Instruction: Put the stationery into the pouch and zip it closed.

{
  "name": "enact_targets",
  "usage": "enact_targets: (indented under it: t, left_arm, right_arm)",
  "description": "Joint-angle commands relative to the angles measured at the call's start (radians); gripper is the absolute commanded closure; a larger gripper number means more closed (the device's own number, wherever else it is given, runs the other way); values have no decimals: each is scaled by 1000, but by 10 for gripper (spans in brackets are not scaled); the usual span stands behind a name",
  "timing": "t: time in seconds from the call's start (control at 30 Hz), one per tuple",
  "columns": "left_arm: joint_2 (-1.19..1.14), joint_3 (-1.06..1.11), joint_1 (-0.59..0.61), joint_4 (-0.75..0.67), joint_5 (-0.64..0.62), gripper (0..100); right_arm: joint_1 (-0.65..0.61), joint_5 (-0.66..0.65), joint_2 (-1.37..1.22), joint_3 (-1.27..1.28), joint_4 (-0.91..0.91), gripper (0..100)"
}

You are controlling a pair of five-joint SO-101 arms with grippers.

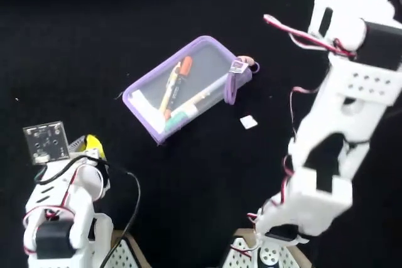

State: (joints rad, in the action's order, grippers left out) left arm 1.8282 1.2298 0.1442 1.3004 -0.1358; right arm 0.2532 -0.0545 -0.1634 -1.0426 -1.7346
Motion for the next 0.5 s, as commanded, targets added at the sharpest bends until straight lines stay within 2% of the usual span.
enact_targets:
  t: [0.0, 0.2, 0.47]
  left_arm:
    - [0, 51, 13, 2, -6, 970]
    - [-2, 166, 111, -57, -6, 970]
    - [-2, 252, 133, -54, -6, 970]
  right_arm:
    - [-20, 9, 196, 199, -31, 987]
    - [-130, 3, 469, 618, -12, 985]
    - [-143, 9, 857, 1056, 57, 985]
